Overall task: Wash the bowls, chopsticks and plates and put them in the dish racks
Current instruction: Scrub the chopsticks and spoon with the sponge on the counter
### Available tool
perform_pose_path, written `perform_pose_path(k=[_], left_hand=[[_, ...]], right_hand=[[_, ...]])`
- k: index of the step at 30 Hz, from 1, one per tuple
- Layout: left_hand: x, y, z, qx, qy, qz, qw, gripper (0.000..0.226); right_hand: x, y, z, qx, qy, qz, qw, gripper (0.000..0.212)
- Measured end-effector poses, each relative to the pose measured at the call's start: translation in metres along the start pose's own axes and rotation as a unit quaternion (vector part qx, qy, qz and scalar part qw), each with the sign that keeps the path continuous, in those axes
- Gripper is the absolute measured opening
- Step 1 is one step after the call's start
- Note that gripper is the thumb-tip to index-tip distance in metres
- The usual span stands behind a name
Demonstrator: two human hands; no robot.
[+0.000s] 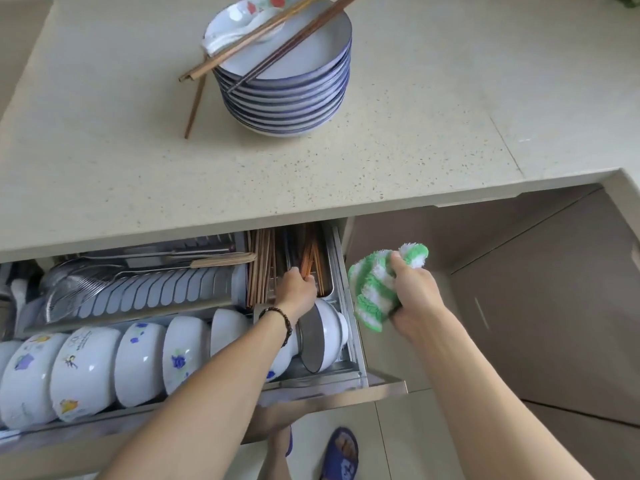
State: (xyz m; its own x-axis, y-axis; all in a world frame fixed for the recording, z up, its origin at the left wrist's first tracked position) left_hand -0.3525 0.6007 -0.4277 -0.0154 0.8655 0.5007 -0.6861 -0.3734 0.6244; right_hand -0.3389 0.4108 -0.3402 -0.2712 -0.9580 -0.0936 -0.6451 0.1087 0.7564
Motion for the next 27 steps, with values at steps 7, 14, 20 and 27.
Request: perform_pose_path(k=[7, 14, 20, 27], left_hand=[[-0.007, -0.004, 0.008, 0.031, -0.012, -0.068, 0.997, 0.066], [0.027, 0.034, 0.019, -0.097, -0.109, -0.045, 0.988, 0.064], [0.079, 0.096, 0.038, -0.220, -0.206, 0.034, 0.953, 0.059], [0.158, 0.135, 0.077, -0.264, -0.284, 0.129, 0.913, 0.053]], right_hand=[[-0.007, -0.014, 0.012, -0.006, 0.004, -0.004, 1.000, 0.016], [-0.014, 0.004, 0.004, -0.001, -0.002, -0.011, 1.000, 0.017], [-0.036, 0.046, -0.019, 0.009, -0.001, -0.025, 1.000, 0.024], [-0.081, 0.103, -0.075, 0.030, -0.002, -0.061, 0.998, 0.015]])
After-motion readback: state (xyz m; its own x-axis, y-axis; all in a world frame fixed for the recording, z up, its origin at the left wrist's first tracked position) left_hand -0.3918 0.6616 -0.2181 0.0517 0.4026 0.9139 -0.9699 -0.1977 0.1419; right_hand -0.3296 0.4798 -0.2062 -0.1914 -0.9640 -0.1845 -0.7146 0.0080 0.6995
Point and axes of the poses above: each hand's wrist, its own y-axis away from the middle knuckle, its own x-axis out of the back of the hand, z = x × y, the point moved 5 cm from there along -y, towards the middle knuckle, and after that the axes turned 1 degree about z, right-handed, at the moved point
